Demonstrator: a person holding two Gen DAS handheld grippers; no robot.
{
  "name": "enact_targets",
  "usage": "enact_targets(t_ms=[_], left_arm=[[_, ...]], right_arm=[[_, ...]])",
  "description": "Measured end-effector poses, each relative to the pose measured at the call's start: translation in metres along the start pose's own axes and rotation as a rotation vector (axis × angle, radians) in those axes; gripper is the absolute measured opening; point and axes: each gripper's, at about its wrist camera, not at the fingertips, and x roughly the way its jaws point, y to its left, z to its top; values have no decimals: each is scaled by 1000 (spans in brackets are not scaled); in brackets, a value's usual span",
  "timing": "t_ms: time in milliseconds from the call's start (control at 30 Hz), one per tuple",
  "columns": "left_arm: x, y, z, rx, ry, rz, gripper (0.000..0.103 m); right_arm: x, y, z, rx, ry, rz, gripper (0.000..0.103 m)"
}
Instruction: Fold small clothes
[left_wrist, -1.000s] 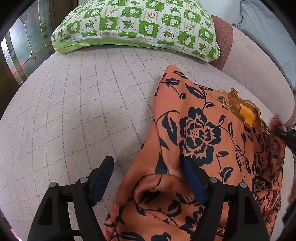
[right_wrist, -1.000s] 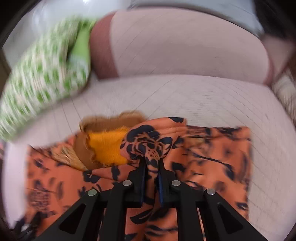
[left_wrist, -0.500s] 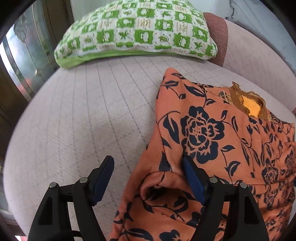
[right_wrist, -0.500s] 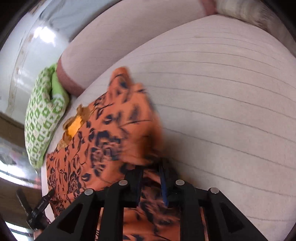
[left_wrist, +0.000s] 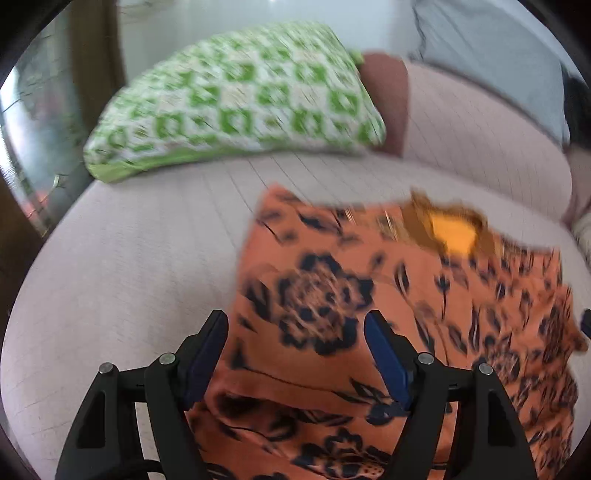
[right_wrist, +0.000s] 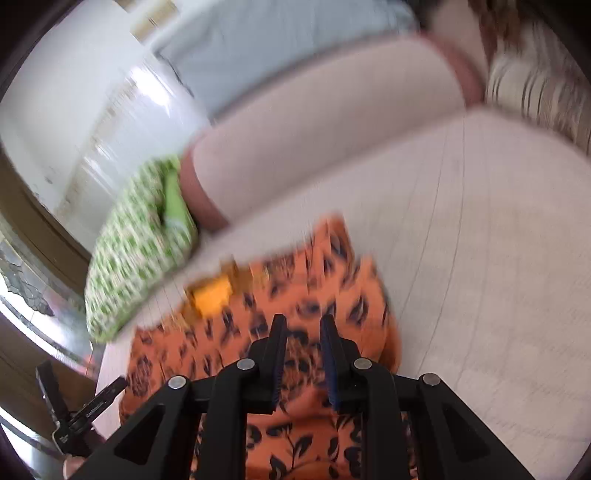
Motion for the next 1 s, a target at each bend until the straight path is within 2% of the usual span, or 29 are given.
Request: enact_targets(t_ms=[33, 100, 133, 200, 333, 400, 467, 500, 533, 567, 600, 633, 667, 767, 867, 933, 967, 1000], left_arm=[[8, -6, -3, 29, 36, 22, 77], [18, -19, -11, 114, 68, 91, 77], [17, -23, -12, 141, 65, 109, 77], [12, -22, -11, 122, 55, 102, 77], [0, -17, -8, 52, -2, 39, 77], [3, -19, -9, 66, 0, 49, 77], [18, -21, -9, 92, 36, 96, 78], [27, -22, -11, 109, 58, 127, 81], [29, -22, -12, 116, 49, 138, 85], [28, -23, -11, 114, 43, 143, 85], [26, -22, -9, 109, 49, 135, 85], [23, -21, -8, 97, 49, 115, 85], [18, -18, -6, 79, 31, 101, 85], [2, -11, -3, 45, -31, 92, 85], [3, -6, -3, 36, -13, 93, 85], [20, -8, -11, 64, 76, 124, 85], [26, -10, -14, 93, 88, 138, 87], [21, -12, -15, 112, 55, 148, 87]], right_arm=[[15, -3, -6, 6, 60, -13, 21], [47, -9, -18, -12, 227, -107, 20], [48, -10, -21, -20, 221, -106, 20], [40, -2, -16, -47, 227, -121, 20], [23, 16, -5, -80, 114, -55, 20], [29, 22, 1, -71, 83, -39, 20], [50, 23, 4, -67, 103, -45, 20], [62, 21, 3, -64, 141, -70, 21], [81, 16, 0, -57, 196, -102, 21], [85, 15, -1, -50, 169, -88, 21], [83, 18, 1, -50, 146, -79, 21], [81, 22, 3, -59, 158, -90, 21], [77, 27, 4, -71, 164, -89, 21], [60, 36, 0, -72, 107, -37, 21], [59, 42, -14, -66, 156, 28, 21], [64, 43, -28, -113, 214, -15, 22], [70, 47, -37, -147, 222, -52, 21], [65, 50, -40, -165, 189, -63, 21]])
